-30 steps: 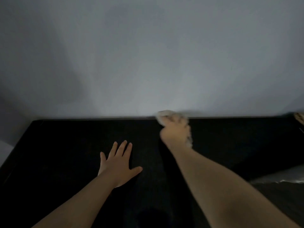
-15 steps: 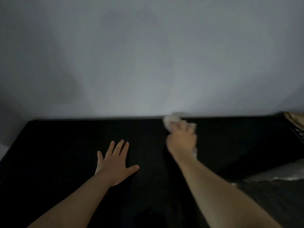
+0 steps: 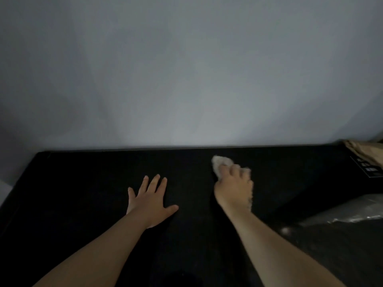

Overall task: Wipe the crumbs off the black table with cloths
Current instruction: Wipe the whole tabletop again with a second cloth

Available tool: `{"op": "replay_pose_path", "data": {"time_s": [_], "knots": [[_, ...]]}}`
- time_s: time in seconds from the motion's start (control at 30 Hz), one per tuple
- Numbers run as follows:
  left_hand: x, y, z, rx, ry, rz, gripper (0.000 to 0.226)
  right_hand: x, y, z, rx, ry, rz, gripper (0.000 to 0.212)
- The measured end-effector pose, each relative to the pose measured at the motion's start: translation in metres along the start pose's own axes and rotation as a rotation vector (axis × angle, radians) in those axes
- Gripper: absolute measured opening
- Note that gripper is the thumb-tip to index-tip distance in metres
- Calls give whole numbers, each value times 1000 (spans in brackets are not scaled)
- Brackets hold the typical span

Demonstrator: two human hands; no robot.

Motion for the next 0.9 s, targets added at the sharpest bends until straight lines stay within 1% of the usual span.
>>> {"op": "replay_pose_path", "data": {"time_s": [0.1, 0.13, 0.17, 0.2, 0.23, 0.33, 0.37, 0.4, 0.43, 0.47, 0.53, 0.57, 0.6, 0.63, 0.67, 0.7, 0.77, 0.8, 0.83, 0.87, 0.9], "knots": [[2, 2, 0, 7, -17, -40, 90, 61, 42, -8, 35, -23, 368, 51], [3, 3, 0, 5, -26, -49, 90, 64, 44, -8, 46, 8, 466, 51], [4, 4, 0, 5, -35, -54, 90, 56, 38, -9, 47, 52, 515, 52], [5, 5, 0, 6, -43, -57, 89, 40, 26, -10, 36, 87, 488, 53], [5, 5, 0, 7, -48, -58, 88, 18, 11, -8, 18, 101, 394, 53], [4, 8, -3, 2, -53, -42, 86, -44, -11, 6, -73, 22, 15, 50], [4, 8, -4, -1, -51, -35, 85, -45, -7, 6, -66, -9, -59, 50], [4, 8, -5, -4, -49, -30, 85, -35, 0, 4, -44, -36, -85, 49], [4, 8, -5, -7, -49, -25, 85, -17, 11, 2, -17, -56, -53, 49], [4, 8, -5, -6, -49, -20, 85, 7, 26, -1, -4, -62, 49, 50], [3, 8, -5, 3, -36, -12, 83, 46, 60, -10, 24, -54, 364, 49], [3, 10, -6, 6, -30, -8, 81, 52, 67, -14, 36, -33, 491, 48], [3, 11, -7, 5, -31, -5, 79, 47, 63, -15, 34, -9, 559, 47], [3, 14, -9, 0, -37, -5, 76, 33, 51, -13, 16, 10, 546, 48], [4, 17, -10, -6, -48, -9, 74, 14, 37, -11, -6, 18, 465, 48], [6, 19, -12, -13, -59, -15, 72, -6, 24, -7, -24, 22, 344, 48], [8, 23, -16, -24, -70, -26, 69, -35, 13, -1, 3, -22, 105, 49], [8, 24, -17, -32, -72, -31, 68, -34, 17, 0, 13, -43, 38, 49], [8, 25, -18, -39, -74, -34, 68, -24, 26, 0, 16, -42, 24, 48], [8, 25, -18, -43, -77, -37, 67, -6, 37, -2, 18, -34, 76, 47], [8, 25, -19, -46, -79, -44, 67, 14, 50, -5, 21, -21, 185, 47]]}}
Point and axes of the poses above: each hand's wrist, its own y-axis away from the middle knuckle, its own z-axis out of the back of the hand, x = y × z, the point moved 6 cm from there along -y, towards the middle knuckle, and after that the axes turned 3 degrees about y, right-handed, at the moved point
